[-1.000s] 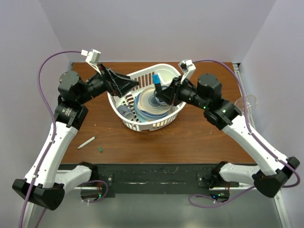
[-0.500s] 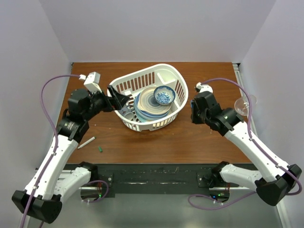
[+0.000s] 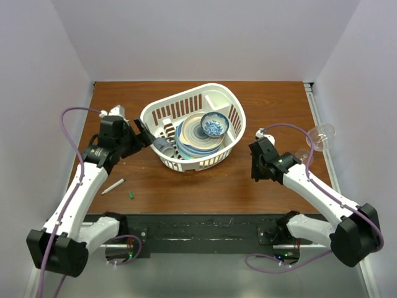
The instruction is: Insert the pens into the pen caps
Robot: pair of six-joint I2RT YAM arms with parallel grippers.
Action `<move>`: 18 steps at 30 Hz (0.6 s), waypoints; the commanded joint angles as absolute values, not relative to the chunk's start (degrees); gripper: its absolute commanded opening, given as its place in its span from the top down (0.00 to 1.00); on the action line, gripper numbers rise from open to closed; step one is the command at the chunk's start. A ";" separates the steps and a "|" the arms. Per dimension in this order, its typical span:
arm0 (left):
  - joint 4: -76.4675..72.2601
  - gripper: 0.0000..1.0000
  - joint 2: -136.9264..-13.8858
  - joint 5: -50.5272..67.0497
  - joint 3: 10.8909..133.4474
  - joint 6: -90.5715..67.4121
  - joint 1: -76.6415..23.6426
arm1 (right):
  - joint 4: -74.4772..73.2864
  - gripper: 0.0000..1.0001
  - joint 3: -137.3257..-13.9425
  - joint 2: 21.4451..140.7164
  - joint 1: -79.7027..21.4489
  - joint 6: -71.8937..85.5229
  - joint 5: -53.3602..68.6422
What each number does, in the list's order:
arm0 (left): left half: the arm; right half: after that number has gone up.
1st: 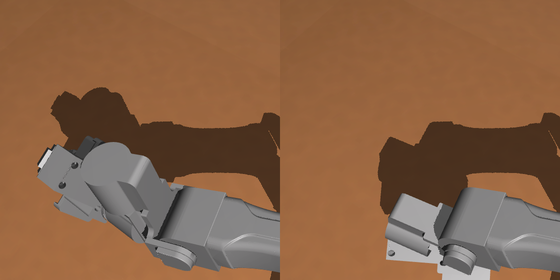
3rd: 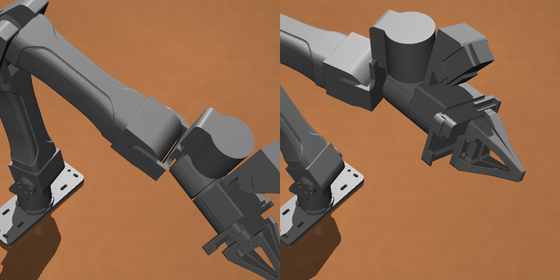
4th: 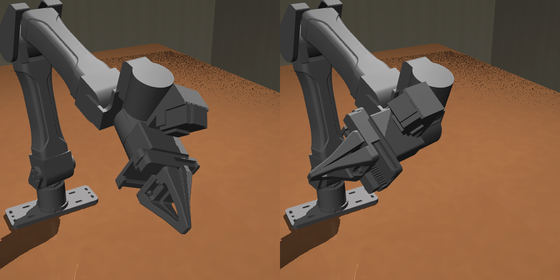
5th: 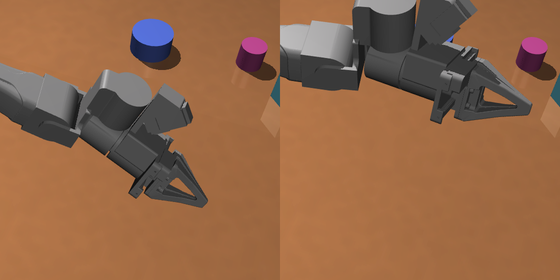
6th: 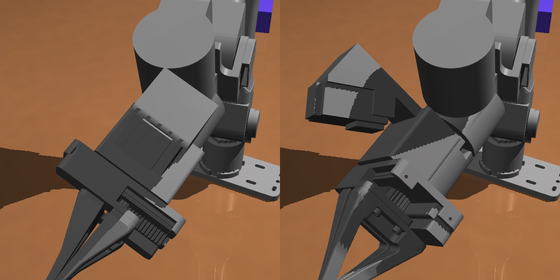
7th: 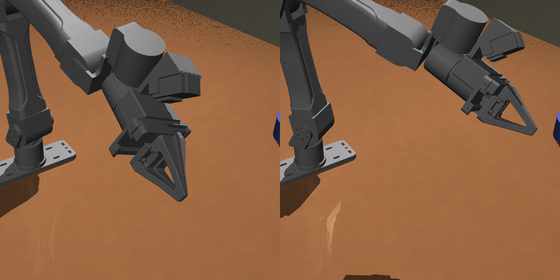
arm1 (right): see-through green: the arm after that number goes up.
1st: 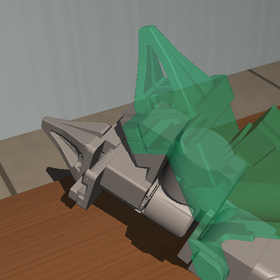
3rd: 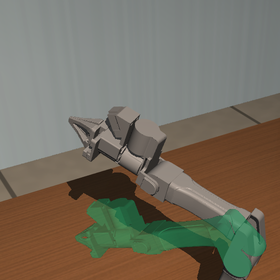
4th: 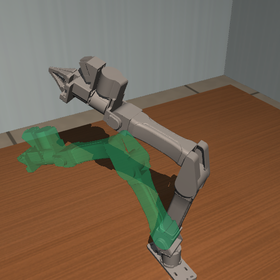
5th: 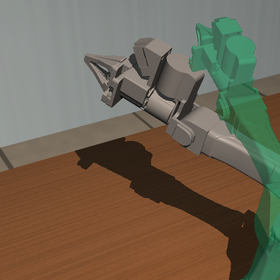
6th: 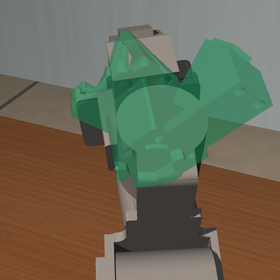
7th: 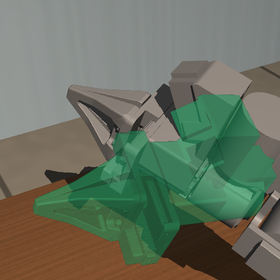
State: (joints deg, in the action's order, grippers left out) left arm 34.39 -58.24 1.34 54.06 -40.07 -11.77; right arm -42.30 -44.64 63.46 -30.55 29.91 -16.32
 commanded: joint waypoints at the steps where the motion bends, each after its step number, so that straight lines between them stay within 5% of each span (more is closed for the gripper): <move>1: 41.39 0.09 -59.23 4.83 51.95 -44.21 -0.81 | -32.62 0.85 -41.49 65.29 -28.22 31.47 -12.49; 18: 39.48 0.13 -72.59 0.09 52.11 -47.81 13.80 | -19.60 0.70 -39.29 77.61 -21.18 28.48 -3.60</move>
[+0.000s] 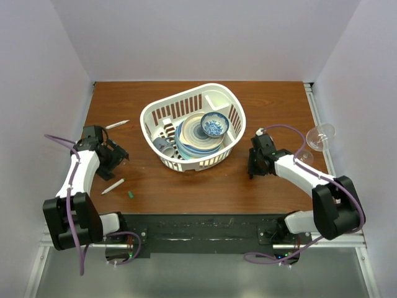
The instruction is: Insert the pens into the pen caps
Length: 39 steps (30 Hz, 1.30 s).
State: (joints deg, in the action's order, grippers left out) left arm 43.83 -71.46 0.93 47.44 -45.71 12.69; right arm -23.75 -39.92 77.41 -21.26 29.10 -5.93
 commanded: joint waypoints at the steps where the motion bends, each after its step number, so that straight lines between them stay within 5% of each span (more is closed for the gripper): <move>1: 38.33 0.13 -73.03 0.44 53.08 -47.64 13.97 | -19.60 0.69 -39.11 77.43 -21.18 28.22 -3.69; 13: 4.49 0.20 -83.13 10.90 62.13 -35.52 18.37 | -27.33 0.58 -42.62 67.69 -21.09 25.23 -5.54; 19: 4.22 0.21 -99.12 13.09 72.85 -26.29 19.42 | -31.99 0.46 -47.19 59.95 -21.09 23.99 -2.82; 27: 8.87 0.21 -115.64 16.26 87.00 -19.95 19.77 | -33.66 0.44 -52.03 54.76 -21.09 22.68 0.88; 39: 13.62 0.24 -122.34 15.12 89.21 -17.32 19.69 | -34.10 0.44 -54.49 53.61 -21.09 21.71 1.58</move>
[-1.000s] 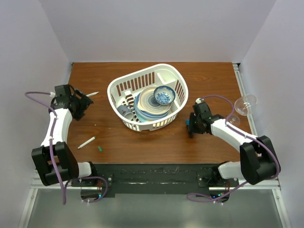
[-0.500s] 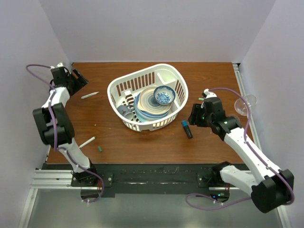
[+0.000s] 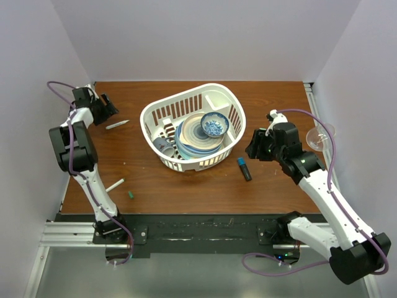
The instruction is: Insert the pens into the pen caps
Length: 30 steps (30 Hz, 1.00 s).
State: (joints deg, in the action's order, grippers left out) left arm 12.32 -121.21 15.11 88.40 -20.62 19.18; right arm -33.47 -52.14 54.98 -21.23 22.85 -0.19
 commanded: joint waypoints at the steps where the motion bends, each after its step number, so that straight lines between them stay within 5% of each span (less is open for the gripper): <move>1: 14.15 0.25 -122.60 15.03 89.12 -16.88 19.60 | -34.28 0.44 -54.58 53.53 -21.09 21.53 1.58; 20: 16.17 0.40 -111.73 14.33 77.53 -14.68 18.11 | -36.04 0.44 -54.05 48.87 -21.09 20.92 3.07; 30: 21.97 0.47 -113.55 1.68 80.24 -9.49 12.49 | -36.74 0.45 -54.14 47.46 -21.18 20.65 3.78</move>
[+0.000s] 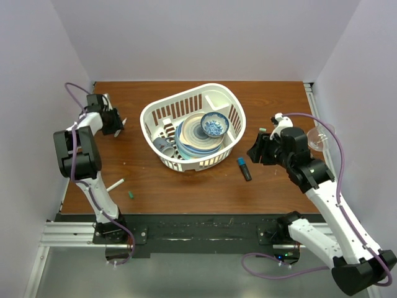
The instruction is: Insert the pens into the pen caps
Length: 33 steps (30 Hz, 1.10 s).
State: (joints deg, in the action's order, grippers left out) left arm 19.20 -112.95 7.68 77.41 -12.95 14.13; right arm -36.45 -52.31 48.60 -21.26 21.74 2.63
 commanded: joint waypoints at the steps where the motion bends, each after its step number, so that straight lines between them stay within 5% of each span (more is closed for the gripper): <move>1: 22.15 0.48 -113.90 0.71 80.68 -8.97 12.39 | -36.83 0.45 -54.14 47.11 -21.09 20.74 3.87; 16: 23.99 0.63 -117.60 -7.56 82.97 -7.20 8.97 | -36.83 0.46 -54.84 46.32 -21.18 20.65 4.13; 24: 25.22 0.99 -117.07 -4.93 79.11 -11.16 8.09 | -36.74 0.46 -54.93 45.18 -21.09 21.71 5.27; 33: 25.93 1.00 -105.74 -8.17 68.84 -17.75 8.09 | -34.89 0.45 -56.43 46.41 -21.18 25.49 9.66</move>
State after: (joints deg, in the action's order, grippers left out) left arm 23.49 -111.59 -6.55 74.30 -14.09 8.47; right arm -36.38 -53.78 46.54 -21.26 23.22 5.91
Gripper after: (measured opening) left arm 0.066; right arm 0.547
